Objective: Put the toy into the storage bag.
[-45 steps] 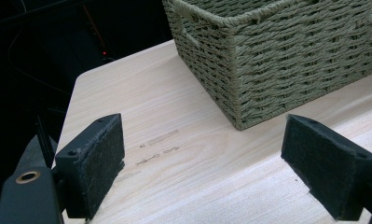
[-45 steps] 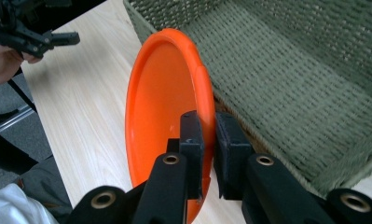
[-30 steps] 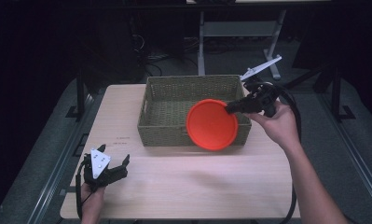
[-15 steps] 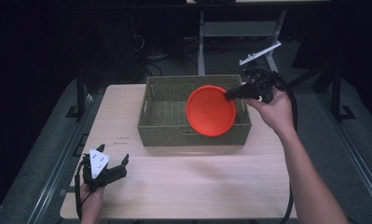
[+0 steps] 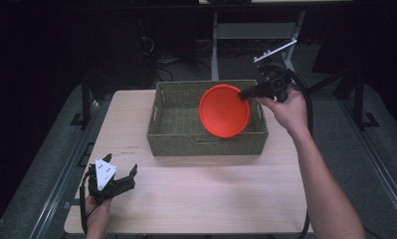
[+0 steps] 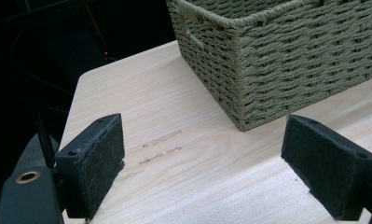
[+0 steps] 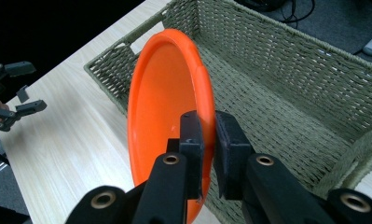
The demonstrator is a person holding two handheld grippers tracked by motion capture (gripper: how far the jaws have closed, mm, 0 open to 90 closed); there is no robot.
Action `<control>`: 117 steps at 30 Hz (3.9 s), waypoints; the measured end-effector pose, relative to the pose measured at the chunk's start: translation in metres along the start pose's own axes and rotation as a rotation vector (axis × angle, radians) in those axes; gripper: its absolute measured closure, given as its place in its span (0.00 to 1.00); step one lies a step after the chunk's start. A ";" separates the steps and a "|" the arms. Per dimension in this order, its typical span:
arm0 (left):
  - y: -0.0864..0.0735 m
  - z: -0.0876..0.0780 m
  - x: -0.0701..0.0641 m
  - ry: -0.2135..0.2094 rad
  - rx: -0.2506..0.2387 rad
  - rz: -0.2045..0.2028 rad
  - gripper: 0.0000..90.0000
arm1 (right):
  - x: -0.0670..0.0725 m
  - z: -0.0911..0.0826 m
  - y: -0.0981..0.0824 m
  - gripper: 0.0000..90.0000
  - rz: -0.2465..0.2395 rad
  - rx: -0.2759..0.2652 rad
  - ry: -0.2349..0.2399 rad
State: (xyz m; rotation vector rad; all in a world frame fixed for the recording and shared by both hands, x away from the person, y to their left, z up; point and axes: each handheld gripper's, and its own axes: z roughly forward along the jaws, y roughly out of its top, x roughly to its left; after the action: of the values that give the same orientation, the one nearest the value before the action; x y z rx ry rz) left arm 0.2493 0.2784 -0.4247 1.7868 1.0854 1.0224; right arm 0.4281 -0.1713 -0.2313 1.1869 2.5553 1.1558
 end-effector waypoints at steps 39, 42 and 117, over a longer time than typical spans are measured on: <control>0.000 0.001 0.002 -0.001 0.007 0.010 0.14 | -0.050 0.033 -0.007 0.91 0.172 -0.045 -0.051; 0.000 0.000 0.002 0.001 0.001 0.003 0.14 | -0.053 0.036 -0.010 0.91 0.179 -0.042 -0.052; 0.000 0.001 0.001 -0.004 0.002 0.005 0.14 | -0.068 0.112 -0.031 0.91 0.260 0.106 -0.088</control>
State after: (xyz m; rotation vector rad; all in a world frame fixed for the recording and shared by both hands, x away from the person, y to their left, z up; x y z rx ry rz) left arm 0.2502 0.2792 -0.4246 1.7934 1.0807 1.0199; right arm 0.4979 -0.1634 -0.3464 1.5960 2.4797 0.9952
